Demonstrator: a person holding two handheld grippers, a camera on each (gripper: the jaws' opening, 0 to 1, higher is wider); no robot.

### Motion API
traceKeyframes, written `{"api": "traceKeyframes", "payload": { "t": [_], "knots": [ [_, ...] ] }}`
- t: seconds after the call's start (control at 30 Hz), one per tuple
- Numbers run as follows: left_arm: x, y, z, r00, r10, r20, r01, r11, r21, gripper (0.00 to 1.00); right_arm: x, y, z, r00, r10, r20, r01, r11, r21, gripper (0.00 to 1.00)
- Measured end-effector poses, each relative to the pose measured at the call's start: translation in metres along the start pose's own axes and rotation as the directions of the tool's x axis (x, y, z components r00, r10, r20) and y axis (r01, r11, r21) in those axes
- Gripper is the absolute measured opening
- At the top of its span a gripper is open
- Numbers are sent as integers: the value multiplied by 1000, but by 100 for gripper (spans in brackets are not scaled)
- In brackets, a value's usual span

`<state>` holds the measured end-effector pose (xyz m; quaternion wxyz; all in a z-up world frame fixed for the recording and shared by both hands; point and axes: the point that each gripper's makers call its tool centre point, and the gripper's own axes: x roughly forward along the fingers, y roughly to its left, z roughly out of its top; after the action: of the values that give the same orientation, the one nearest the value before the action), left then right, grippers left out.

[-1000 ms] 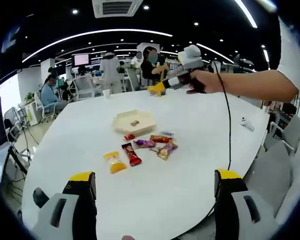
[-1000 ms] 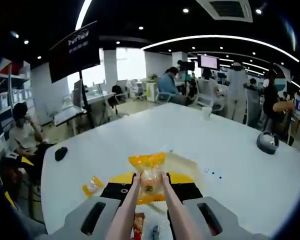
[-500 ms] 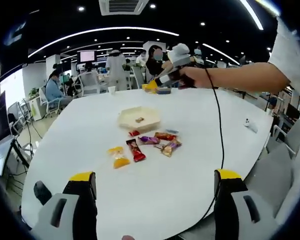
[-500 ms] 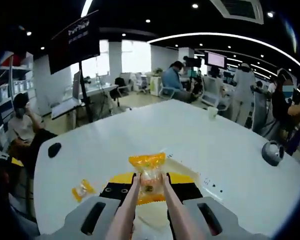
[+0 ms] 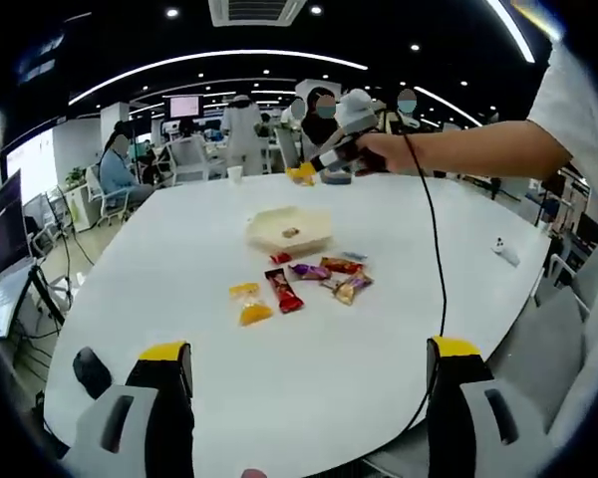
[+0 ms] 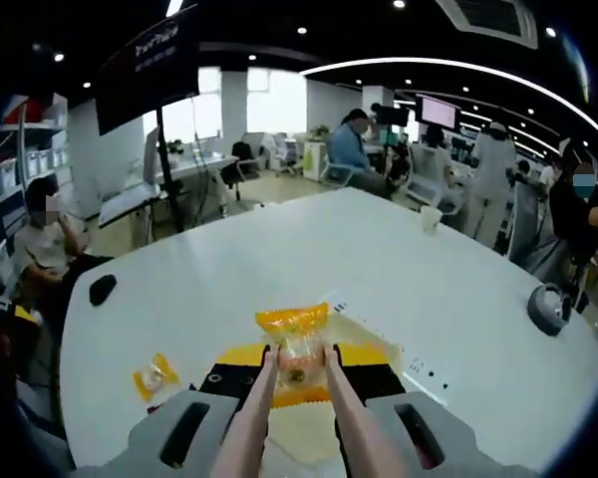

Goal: Place the target food into the container with the food tongs after gripping and lifting it, then release it inside without dropping or visibly crushing the food.

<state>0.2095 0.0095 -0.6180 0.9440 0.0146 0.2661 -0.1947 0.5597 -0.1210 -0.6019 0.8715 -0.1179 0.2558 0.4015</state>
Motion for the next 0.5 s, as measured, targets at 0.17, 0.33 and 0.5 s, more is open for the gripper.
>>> {"api": "traceKeyframes", "payload": {
  "t": [0.17, 0.33, 0.5],
  "knots": [
    [1, -3, 2, 1000, -7, 8, 7, 1000, -3, 98, -5, -6, -1, 1000, -26, 5, 25, 999, 36, 26],
    [2, -5, 4, 1000, -13, 11, 13, 1000, 3, 97, -9, -2, -1, 1000, -28, 2, 28, 1000, -3, 26],
    [2, -6, 5, 1000, -18, 9, 18, 1000, 12, 97, -14, -1, -1, 999, -32, 5, 32, 999, 2, 26]
  ]
}}
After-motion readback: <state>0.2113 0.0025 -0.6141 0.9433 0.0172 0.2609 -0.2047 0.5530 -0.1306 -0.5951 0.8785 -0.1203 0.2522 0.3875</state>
